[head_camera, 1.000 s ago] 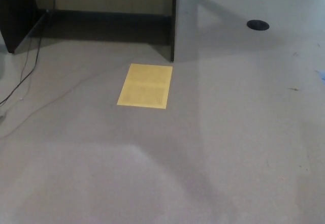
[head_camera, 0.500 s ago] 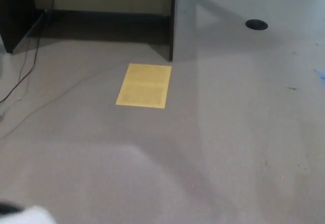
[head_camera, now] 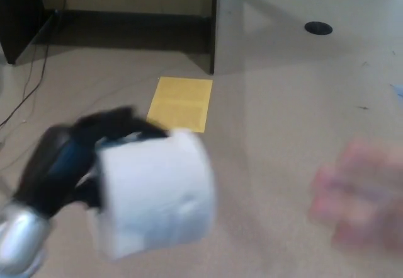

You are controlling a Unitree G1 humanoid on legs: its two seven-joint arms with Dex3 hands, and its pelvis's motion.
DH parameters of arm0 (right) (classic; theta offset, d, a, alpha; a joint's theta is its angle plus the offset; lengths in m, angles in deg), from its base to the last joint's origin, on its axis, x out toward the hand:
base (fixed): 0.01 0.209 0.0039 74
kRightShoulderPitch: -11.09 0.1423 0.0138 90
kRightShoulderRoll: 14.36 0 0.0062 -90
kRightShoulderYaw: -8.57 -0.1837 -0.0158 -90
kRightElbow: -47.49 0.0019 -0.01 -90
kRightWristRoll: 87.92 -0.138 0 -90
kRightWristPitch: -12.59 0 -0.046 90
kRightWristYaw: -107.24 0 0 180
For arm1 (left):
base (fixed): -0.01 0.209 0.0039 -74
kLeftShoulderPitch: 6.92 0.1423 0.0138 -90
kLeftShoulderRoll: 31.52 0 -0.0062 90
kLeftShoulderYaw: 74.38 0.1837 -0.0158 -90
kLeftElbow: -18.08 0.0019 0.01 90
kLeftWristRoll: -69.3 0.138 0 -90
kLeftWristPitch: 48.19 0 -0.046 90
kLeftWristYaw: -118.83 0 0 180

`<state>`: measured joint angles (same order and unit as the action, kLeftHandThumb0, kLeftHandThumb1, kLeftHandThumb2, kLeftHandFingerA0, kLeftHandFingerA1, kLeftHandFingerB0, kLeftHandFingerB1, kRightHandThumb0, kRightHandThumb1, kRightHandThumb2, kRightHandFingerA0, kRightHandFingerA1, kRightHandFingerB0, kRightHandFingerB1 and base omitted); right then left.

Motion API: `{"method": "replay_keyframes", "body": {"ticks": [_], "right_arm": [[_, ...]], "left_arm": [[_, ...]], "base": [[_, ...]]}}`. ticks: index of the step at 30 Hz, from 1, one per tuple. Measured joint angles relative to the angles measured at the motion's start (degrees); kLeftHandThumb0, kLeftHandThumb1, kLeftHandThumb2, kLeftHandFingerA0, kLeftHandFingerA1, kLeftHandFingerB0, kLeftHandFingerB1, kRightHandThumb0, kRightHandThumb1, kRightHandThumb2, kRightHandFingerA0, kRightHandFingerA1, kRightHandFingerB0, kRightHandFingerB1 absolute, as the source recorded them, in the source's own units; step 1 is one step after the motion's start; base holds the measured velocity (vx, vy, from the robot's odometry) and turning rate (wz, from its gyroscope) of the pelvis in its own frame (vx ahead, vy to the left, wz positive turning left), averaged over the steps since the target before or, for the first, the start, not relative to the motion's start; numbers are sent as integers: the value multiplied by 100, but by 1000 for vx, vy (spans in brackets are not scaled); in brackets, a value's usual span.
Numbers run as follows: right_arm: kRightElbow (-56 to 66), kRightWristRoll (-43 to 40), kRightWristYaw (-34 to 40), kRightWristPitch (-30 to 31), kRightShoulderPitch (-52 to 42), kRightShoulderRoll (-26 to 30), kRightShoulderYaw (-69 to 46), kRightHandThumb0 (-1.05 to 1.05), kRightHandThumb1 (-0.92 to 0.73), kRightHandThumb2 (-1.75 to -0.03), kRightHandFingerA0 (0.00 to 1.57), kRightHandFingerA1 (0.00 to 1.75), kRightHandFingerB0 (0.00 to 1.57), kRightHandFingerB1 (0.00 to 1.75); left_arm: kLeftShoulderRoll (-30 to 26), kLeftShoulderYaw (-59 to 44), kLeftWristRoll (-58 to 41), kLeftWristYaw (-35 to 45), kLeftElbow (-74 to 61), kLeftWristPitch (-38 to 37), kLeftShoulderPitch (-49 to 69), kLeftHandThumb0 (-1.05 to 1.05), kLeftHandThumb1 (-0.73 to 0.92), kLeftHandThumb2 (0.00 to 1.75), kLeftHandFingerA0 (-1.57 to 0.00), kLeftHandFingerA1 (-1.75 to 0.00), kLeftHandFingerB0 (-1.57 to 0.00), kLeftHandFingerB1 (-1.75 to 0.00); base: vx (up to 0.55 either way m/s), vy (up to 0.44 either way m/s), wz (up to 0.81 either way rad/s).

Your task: A person is holding a toilet paper roll and the robot extends its left hand to grab the roll by inserting its thumb into the gap in the middle and brings its hand down by its side. Then it extends its arm again to hand the toilet paper roll back to the person.

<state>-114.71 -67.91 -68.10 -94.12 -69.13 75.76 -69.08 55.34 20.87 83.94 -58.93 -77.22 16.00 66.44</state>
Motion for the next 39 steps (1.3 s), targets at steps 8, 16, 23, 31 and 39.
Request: {"method": "replay_keyframes", "body": {"ticks": [8, 16, 23, 31, 39], "right_arm": [[21, 1, 0, 0, 57, -3, 5, -33, -66, -60, 73, 67, 61, 46], [36, -1, -22, 1, 183, -4, 4, -35, -67, -59, 72, 55, 57, 43], [43, -5, -96, 0, 252, -3, -1, -35, -67, -60, 68, 57, 57, 44], [41, -2, -191, -20, 336, -3, 16, -34, -67, -60, 70, 61, 58, 45], [23, 4, -207, -1, 435, -13, 33, -35, -66, -60, 72, 60, 59, 44]], "left_arm": [[1023, 946, 403, 250, -346, 774, -1252, -16, 76, 79, -79, -168, -64, -136], [2094, 1701, 800, 432, -414, 1556, -2266, -19, 79, 68, -79, -161, -71, -120], [2775, 2288, 1243, 524, -662, 2296, -2586, -8, 74, 62, -85, -154, -82, -103], [2835, 2642, 1461, 605, -907, 2714, -2350, -27, 72, 61, -87, -89, -47, -35], [2534, 2509, 1397, 942, -1340, 2857, -2128, -69, 43, 78, -3, -14, 0, -7]], "base": [[0, 0, 0], [0, 0, 0], [0, 0, 0], [0, 0, 0], [0, 0, 0]]}}
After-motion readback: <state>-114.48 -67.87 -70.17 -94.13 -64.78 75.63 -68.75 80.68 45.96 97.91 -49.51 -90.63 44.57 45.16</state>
